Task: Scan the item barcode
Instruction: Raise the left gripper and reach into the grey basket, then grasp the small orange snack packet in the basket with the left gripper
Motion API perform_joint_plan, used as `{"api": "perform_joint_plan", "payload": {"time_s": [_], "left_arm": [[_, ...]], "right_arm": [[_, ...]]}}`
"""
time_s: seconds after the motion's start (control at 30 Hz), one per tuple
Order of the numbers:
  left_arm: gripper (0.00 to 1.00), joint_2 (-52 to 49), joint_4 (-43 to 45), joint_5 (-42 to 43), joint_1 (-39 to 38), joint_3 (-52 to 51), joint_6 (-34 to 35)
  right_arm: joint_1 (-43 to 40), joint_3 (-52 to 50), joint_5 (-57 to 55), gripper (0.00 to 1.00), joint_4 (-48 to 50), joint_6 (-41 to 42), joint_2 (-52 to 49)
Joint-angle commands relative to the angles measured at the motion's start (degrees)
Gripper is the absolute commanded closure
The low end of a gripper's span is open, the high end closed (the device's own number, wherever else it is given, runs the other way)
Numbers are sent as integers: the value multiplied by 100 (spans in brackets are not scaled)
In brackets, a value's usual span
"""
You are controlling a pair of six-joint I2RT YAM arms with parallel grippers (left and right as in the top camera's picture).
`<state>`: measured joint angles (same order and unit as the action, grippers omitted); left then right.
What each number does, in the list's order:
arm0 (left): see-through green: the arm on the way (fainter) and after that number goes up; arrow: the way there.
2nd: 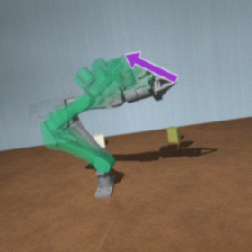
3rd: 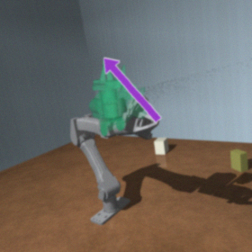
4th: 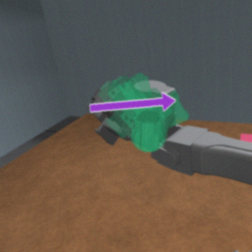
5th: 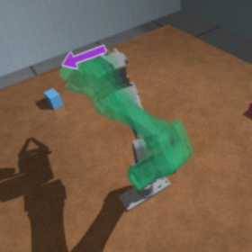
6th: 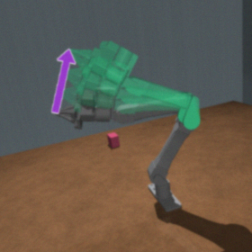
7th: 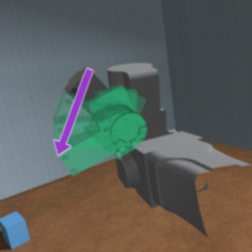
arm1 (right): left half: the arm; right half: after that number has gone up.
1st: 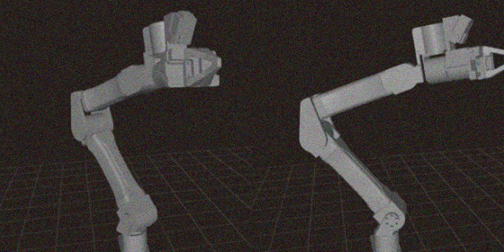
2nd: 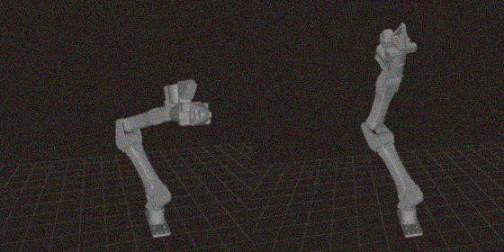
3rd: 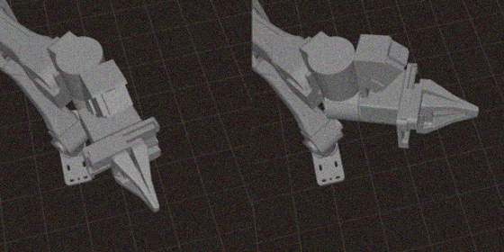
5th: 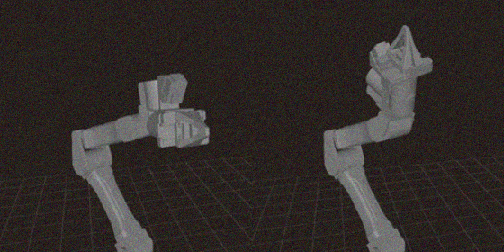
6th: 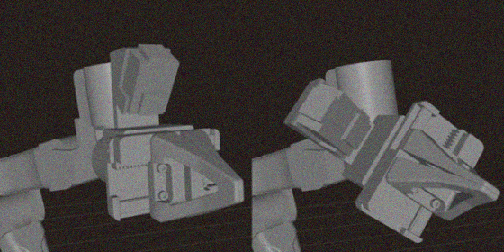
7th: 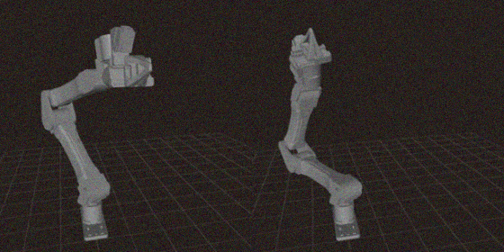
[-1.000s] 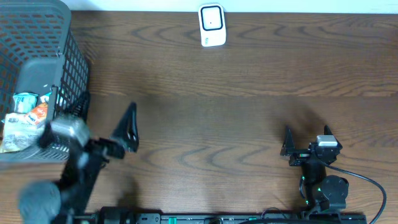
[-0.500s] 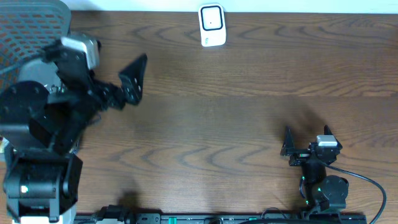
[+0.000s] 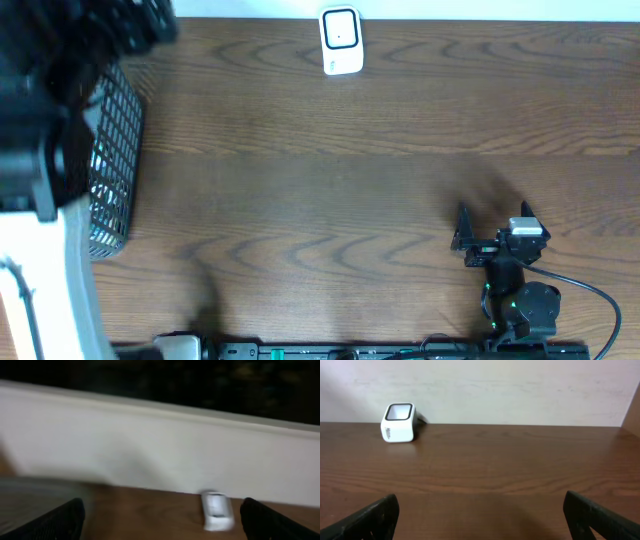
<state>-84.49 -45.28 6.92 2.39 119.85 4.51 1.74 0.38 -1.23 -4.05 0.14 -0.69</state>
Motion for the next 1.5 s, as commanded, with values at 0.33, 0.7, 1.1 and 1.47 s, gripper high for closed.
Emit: {"api": "perform_joint_plan", "payload": {"time_s": [0.33, 0.7, 1.1, 1.47], "left_arm": [[2, -868, -555, -2820, 1152, 219, 48], [2, -1923, -2111, -2564, 2352, 219, 704], [2, -2909, -3381, -1611, 2970, 219, 1766], [2, -4183, -3626, -1998, 3008, 57, 2131]], "right_arm": [[17, -7, -9, 1, -24, -63, 37], [17, -7, -7, 1, -24, -63, 37], [17, -7, -9, 1, -24, -63, 37], [17, -7, -7, 1, -24, -63, 37]]}}
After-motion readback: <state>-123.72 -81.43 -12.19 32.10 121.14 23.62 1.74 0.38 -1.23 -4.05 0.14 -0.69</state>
